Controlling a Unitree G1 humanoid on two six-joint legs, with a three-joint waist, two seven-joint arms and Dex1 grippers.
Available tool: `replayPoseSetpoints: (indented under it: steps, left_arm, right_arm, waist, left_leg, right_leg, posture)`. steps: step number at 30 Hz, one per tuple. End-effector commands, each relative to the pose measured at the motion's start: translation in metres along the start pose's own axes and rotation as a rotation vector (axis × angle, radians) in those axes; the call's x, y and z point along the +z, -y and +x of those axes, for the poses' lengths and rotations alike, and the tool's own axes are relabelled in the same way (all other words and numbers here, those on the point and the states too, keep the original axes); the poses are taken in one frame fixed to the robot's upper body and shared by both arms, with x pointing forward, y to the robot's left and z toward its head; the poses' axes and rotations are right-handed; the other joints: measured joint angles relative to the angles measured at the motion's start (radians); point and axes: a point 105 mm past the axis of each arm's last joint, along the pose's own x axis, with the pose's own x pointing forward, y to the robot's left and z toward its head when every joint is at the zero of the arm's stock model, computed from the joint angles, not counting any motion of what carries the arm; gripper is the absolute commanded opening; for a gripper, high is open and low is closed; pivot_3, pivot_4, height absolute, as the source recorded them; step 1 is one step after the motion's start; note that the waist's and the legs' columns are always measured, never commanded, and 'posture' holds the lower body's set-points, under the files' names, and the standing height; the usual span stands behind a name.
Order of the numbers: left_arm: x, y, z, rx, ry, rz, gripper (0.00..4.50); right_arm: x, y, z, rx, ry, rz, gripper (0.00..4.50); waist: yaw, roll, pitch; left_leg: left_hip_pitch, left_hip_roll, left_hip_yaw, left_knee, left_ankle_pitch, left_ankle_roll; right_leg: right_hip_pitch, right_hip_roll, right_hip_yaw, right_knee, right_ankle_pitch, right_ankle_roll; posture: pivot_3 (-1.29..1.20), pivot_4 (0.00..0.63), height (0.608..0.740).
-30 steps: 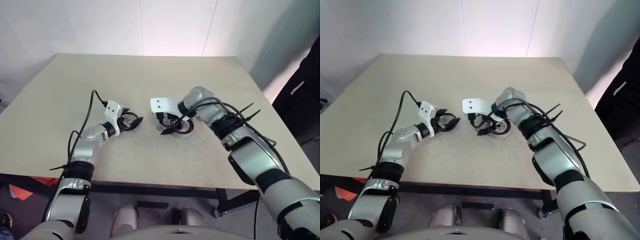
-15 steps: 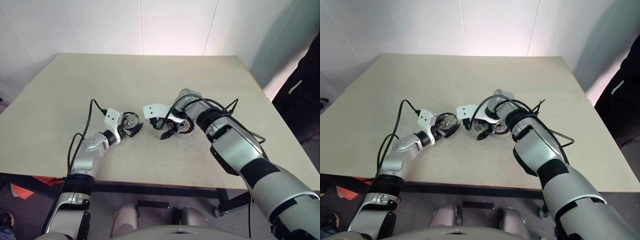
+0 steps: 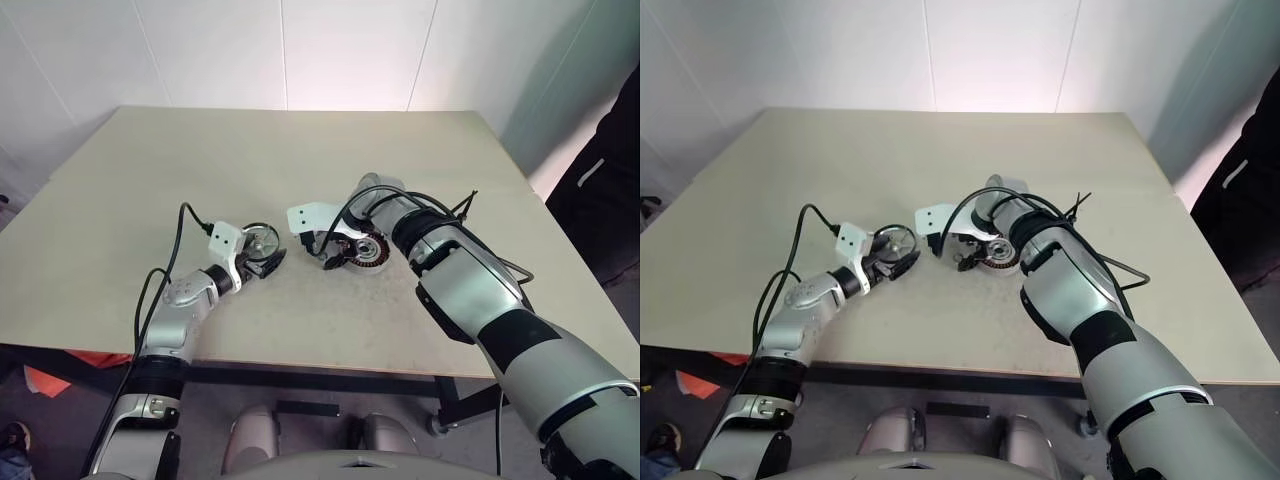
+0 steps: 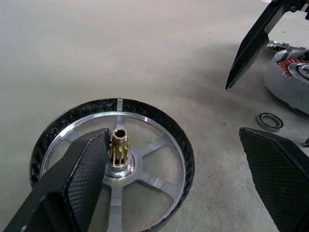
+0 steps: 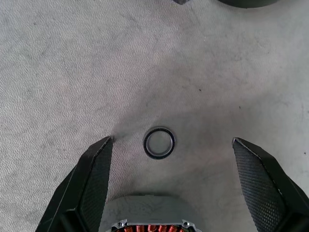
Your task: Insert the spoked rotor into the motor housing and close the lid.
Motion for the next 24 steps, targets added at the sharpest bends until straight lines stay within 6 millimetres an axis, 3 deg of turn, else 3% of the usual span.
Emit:
replayPoseSetpoints:
  steps: [1, 4, 12, 24]
  left_arm:
    - [0.012, 0.003, -0.002, -0.007, 0.046, 0.016, 4.50]
    - [0.012, 0.004, -0.003, -0.005, 0.044, 0.014, 4.50]
    - [0.011, 0.006, -0.001, -0.010, 0.040, 0.009, 4.50]
    - [0.001, 0.014, -0.008, 0.014, 0.040, -0.026, 4.50]
  right_arm:
    - [-0.015, 0.002, -0.003, -0.021, -0.078, -0.001, 4.05]
    - [-0.015, 0.001, -0.002, -0.012, -0.077, -0.002, 3.25]
    - [-0.014, -0.002, 0.000, 0.011, -0.075, -0.003, 3.25]
    - [-0.033, -0.022, 0.011, 0.124, -0.158, -0.026, 3.25]
  waist:
    - [0.000, 0.000, 0.000]
    - [0.000, 0.000, 0.000]
    - [0.001, 0.001, 0.000]
    - [0.003, 0.001, 0.000]
  left_leg:
    - [0.000, 0.000, 0.000, 0.000, 0.000, 0.000]
    - [0.002, 0.000, 0.000, 0.000, 0.000, 0.000]
    - [0.004, 0.000, 0.000, 0.000, 0.000, 0.000]
    - [0.004, 0.000, 0.000, 0.000, 0.000, 0.000]
  right_leg:
    - [0.000, 0.000, 0.000, 0.000, 0.000, 0.000]
    - [0.002, 0.000, 0.000, 0.000, 0.000, 0.000]
    - [0.005, 0.000, 0.000, 0.000, 0.000, 0.000]
    - [0.006, 0.000, 0.000, -0.002, 0.000, 0.000]
  posture:
    - [0.00, 0.000, 0.740]
    - [0.00, 0.000, 0.740]
    - [0.00, 0.000, 0.740]
    - [0.00, 0.000, 0.740]
